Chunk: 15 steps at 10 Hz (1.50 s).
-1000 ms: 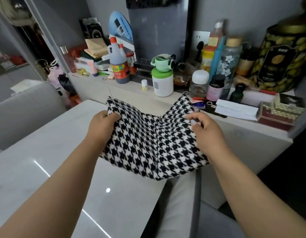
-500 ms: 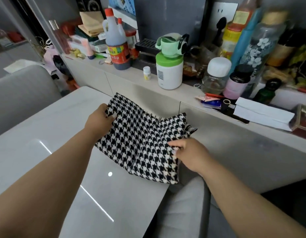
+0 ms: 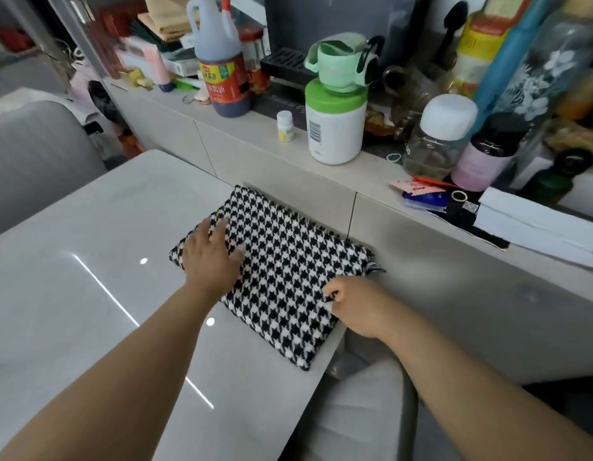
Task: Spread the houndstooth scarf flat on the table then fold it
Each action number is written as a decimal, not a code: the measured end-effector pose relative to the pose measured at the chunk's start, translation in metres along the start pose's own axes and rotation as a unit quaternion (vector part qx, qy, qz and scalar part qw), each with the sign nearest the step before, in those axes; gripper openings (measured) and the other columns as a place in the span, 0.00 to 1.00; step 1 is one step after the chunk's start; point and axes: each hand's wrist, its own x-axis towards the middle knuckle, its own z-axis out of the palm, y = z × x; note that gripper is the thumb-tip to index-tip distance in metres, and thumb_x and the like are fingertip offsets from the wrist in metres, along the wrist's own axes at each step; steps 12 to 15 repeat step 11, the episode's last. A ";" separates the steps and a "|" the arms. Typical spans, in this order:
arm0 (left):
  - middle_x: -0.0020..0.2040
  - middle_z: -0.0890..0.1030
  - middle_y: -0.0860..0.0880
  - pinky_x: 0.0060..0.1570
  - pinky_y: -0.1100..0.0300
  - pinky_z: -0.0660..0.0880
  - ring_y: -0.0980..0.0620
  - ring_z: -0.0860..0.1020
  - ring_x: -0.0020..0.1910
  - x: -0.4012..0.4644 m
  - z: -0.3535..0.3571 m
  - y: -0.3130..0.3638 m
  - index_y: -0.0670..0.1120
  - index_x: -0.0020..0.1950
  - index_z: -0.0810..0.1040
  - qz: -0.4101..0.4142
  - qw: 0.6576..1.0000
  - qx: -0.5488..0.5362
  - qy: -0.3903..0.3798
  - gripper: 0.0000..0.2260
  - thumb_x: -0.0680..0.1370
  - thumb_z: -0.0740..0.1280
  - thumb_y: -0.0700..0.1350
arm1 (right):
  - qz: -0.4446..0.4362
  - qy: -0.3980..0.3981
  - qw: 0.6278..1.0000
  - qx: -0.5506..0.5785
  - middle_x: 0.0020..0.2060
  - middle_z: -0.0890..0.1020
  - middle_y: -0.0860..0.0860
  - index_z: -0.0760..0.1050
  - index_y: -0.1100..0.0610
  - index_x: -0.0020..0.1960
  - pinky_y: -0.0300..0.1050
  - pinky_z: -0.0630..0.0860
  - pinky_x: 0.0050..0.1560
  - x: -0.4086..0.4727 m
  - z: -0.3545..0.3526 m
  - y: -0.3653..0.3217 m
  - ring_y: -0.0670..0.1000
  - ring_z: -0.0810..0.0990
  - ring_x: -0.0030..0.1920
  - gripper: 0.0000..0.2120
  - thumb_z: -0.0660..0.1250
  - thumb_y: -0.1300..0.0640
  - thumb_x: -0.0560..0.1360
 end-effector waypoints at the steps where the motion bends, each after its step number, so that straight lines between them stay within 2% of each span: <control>1: 0.80 0.46 0.42 0.75 0.41 0.42 0.41 0.43 0.78 -0.030 0.020 0.004 0.51 0.80 0.49 -0.042 0.999 0.021 -0.028 0.30 0.81 0.53 0.60 | -0.041 0.046 0.998 -0.022 0.67 0.73 0.53 0.68 0.49 0.71 0.46 0.73 0.60 0.014 -0.004 -0.005 0.52 0.75 0.61 0.20 0.61 0.55 0.79; 2: 0.79 0.40 0.41 0.73 0.40 0.38 0.41 0.37 0.77 -0.048 0.038 0.012 0.52 0.80 0.43 -0.060 0.995 0.042 -0.067 0.33 0.79 0.46 0.66 | -0.075 0.043 0.991 -0.105 0.77 0.55 0.53 0.55 0.49 0.77 0.51 0.55 0.75 0.033 -0.005 -0.006 0.54 0.54 0.76 0.30 0.62 0.49 0.79; 3: 0.79 0.36 0.41 0.73 0.38 0.37 0.40 0.34 0.76 -0.051 0.053 0.020 0.52 0.79 0.39 -0.068 0.991 0.053 -0.104 0.36 0.77 0.43 0.69 | -0.039 -0.005 0.982 -0.186 0.78 0.42 0.54 0.43 0.48 0.79 0.54 0.45 0.77 0.051 -0.001 0.004 0.55 0.41 0.78 0.38 0.59 0.41 0.78; 4: 0.78 0.36 0.41 0.73 0.37 0.38 0.39 0.32 0.76 -0.048 0.061 0.021 0.52 0.79 0.38 -0.065 0.988 0.076 -0.115 0.38 0.76 0.43 0.71 | 0.005 -0.052 0.969 -0.242 0.77 0.37 0.58 0.36 0.50 0.78 0.54 0.41 0.75 0.058 0.009 0.016 0.57 0.37 0.77 0.41 0.55 0.35 0.77; 6: 0.79 0.37 0.42 0.72 0.38 0.35 0.40 0.32 0.76 -0.046 0.062 0.018 0.52 0.79 0.39 -0.060 0.988 0.086 -0.114 0.37 0.76 0.43 0.71 | 0.020 -0.085 0.959 -0.271 0.75 0.32 0.60 0.29 0.52 0.76 0.56 0.37 0.74 0.056 0.016 0.015 0.58 0.32 0.76 0.43 0.53 0.34 0.77; 7: 0.79 0.38 0.42 0.72 0.38 0.34 0.41 0.33 0.76 -0.050 0.061 0.033 0.51 0.80 0.40 -0.104 0.988 0.065 -0.095 0.35 0.78 0.43 0.68 | 0.027 -0.092 0.954 -0.283 0.74 0.31 0.60 0.28 0.52 0.75 0.56 0.37 0.74 0.058 0.019 0.014 0.58 0.31 0.75 0.43 0.52 0.34 0.77; 9: 0.80 0.40 0.44 0.73 0.37 0.36 0.44 0.34 0.77 -0.063 0.076 0.052 0.49 0.80 0.41 -0.114 0.987 0.055 -0.095 0.33 0.79 0.42 0.64 | 0.029 -0.085 0.951 -0.297 0.75 0.31 0.60 0.29 0.52 0.76 0.56 0.37 0.75 0.061 0.020 0.014 0.58 0.31 0.75 0.44 0.52 0.32 0.76; 10: 0.80 0.41 0.44 0.73 0.38 0.37 0.44 0.36 0.78 -0.063 0.077 0.051 0.49 0.80 0.40 -0.115 0.986 0.063 -0.098 0.34 0.79 0.42 0.64 | 0.028 -0.085 0.956 -0.280 0.76 0.34 0.60 0.32 0.52 0.77 0.56 0.39 0.75 0.060 0.019 0.014 0.58 0.33 0.76 0.44 0.52 0.32 0.76; 11: 0.80 0.40 0.43 0.74 0.38 0.37 0.44 0.36 0.78 -0.063 0.078 0.053 0.48 0.79 0.40 -0.113 0.986 0.077 -0.093 0.34 0.79 0.41 0.65 | 0.008 -0.040 0.984 -0.173 0.77 0.52 0.60 0.51 0.55 0.78 0.53 0.56 0.75 0.051 0.003 0.005 0.58 0.53 0.77 0.38 0.55 0.35 0.77; 15: 0.80 0.40 0.43 0.74 0.38 0.37 0.44 0.36 0.78 -0.063 0.078 0.053 0.48 0.79 0.40 -0.113 0.986 0.077 -0.093 0.34 0.79 0.41 0.65 | 0.008 -0.040 0.984 -0.173 0.77 0.52 0.60 0.51 0.55 0.78 0.53 0.56 0.75 0.051 0.003 0.005 0.58 0.53 0.77 0.38 0.55 0.35 0.77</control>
